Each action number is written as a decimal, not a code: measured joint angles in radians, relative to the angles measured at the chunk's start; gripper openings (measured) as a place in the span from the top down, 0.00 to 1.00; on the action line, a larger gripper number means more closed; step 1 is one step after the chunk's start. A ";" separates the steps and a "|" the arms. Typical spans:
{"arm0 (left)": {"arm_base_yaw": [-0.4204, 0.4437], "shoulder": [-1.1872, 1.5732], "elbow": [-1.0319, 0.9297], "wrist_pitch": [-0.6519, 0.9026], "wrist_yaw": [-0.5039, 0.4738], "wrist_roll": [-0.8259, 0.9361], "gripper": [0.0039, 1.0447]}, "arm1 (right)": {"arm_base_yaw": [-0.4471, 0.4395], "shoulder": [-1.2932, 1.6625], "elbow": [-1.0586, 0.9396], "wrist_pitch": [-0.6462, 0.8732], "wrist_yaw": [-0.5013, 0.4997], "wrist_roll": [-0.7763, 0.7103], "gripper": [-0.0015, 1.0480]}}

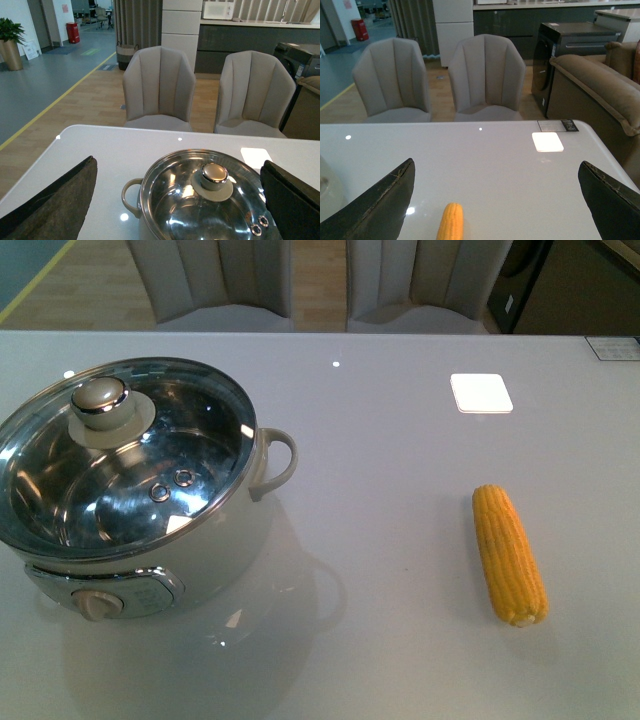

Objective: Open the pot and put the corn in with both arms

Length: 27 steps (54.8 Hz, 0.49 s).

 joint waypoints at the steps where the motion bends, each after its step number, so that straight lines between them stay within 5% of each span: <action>1: 0.000 0.000 0.000 0.000 0.000 0.000 0.07 | 0.000 0.000 0.000 0.000 0.000 0.000 0.09; 27: 0.000 0.000 0.000 0.000 0.000 0.000 0.07 | 0.000 0.000 0.000 0.000 0.000 0.000 0.09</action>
